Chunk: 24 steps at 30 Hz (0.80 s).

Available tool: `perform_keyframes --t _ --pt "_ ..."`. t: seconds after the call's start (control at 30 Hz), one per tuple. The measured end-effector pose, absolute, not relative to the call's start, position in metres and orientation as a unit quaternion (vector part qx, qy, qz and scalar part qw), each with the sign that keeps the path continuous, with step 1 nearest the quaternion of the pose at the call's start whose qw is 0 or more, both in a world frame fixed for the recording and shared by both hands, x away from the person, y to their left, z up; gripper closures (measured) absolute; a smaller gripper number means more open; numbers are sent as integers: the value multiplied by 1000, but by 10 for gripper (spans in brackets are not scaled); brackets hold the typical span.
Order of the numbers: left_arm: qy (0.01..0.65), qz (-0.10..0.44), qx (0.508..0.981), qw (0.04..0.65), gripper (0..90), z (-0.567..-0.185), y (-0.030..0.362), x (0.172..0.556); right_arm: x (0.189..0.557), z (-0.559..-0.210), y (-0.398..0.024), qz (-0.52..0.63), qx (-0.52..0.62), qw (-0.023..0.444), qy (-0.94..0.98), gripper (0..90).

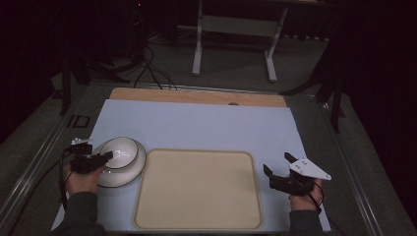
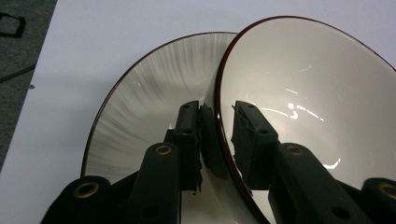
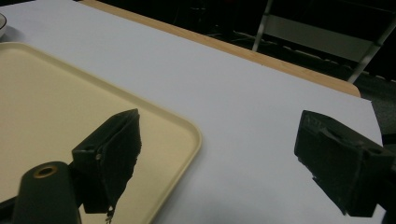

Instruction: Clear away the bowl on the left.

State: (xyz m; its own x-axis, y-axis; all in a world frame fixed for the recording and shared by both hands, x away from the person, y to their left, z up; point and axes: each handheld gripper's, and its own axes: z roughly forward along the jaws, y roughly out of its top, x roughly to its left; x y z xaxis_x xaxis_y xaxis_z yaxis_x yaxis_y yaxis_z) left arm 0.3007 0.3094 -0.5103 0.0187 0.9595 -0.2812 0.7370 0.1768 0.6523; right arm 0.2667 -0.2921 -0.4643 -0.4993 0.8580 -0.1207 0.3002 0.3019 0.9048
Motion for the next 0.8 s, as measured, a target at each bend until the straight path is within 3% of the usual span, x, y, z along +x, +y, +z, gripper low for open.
perform_keyframes --t 0.8 --pt "692 137 608 365 801 -509 308 304 267 -464 -292 444 388 313 745 144"
